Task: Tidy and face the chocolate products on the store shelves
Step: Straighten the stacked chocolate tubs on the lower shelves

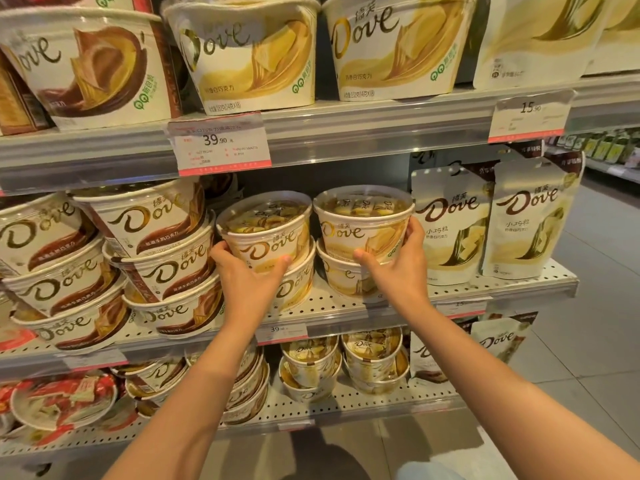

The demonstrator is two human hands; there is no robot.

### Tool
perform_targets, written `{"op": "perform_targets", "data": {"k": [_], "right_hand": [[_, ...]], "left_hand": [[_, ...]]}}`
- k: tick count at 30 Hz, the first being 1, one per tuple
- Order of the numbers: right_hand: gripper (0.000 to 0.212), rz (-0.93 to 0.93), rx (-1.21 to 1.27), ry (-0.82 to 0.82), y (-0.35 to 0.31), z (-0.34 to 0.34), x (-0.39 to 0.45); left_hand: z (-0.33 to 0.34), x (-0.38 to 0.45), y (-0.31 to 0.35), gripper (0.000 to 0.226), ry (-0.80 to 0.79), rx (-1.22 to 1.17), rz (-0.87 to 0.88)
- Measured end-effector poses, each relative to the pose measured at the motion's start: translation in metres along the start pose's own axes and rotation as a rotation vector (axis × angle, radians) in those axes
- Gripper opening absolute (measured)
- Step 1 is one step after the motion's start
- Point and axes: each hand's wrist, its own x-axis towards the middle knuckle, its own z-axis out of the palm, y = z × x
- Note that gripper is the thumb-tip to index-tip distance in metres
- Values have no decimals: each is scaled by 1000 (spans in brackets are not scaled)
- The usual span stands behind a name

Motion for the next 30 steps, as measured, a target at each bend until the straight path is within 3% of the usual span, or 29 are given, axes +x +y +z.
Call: {"op": "perform_targets", "data": {"k": [5, 8, 14, 30], "right_hand": [[114, -21, -36, 90, -3, 12, -6], [122, 10, -76, 145, -6, 19, -6], [116, 24, -116, 151, -6, 16, 2], [105, -57, -64, -41, 7, -12, 6]], "left_hand": [[15, 0, 12, 127, 119, 57, -37], [17, -1, 11, 124, 160, 70, -37], [15, -5, 8, 115, 170, 76, 25], [-13, 3, -7, 100, -129, -25, 98]]}}
